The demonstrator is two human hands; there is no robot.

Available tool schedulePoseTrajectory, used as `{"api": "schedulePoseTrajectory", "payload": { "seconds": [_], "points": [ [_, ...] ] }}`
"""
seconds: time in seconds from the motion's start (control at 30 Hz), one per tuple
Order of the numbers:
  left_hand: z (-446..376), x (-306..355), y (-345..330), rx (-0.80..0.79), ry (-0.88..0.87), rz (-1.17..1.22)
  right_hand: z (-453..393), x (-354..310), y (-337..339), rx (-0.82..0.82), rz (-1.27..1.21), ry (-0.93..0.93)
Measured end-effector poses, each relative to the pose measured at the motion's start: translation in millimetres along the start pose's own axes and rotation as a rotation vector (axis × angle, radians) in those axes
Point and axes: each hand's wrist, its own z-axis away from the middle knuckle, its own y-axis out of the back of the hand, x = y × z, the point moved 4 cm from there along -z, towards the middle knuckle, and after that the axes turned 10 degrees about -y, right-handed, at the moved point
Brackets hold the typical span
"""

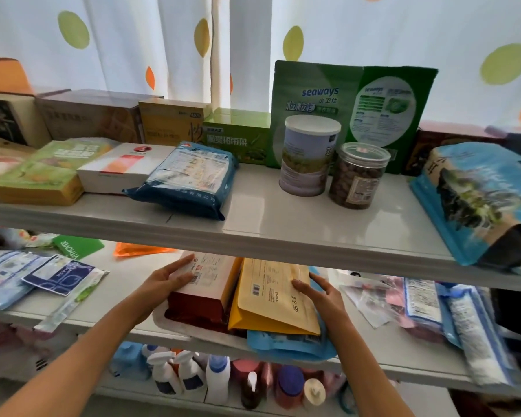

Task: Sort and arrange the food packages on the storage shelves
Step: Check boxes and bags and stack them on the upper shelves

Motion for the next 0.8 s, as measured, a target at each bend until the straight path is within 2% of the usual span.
{"api": "schedulePoseTrajectory", "payload": {
  "seconds": [0.27, 0.4, 0.57, 0.8],
  "points": [
    [16.1, -12.8, 6.0, -0.100, -0.046, 0.070, 58.3, 4.4, -11.5, 0.157, -0.015, 0.091],
    [25.9, -9.2, 20.3, -0.142, -0.112, 0.126, 103.7, 14.0, -27.1, 0.286, -0.103, 0.127],
    [48.6, -5.9, 7.6, -0.374, -0.112, 0.142, 189.5, 51.4, -29.3, 0.586, -0.156, 0.117],
    [103.5, -11.3, -44.5, -0.613, -0.127, 0.117, 311.9, 122.4, -24.0, 0.868, -0.238, 0.096]
  ]
}}
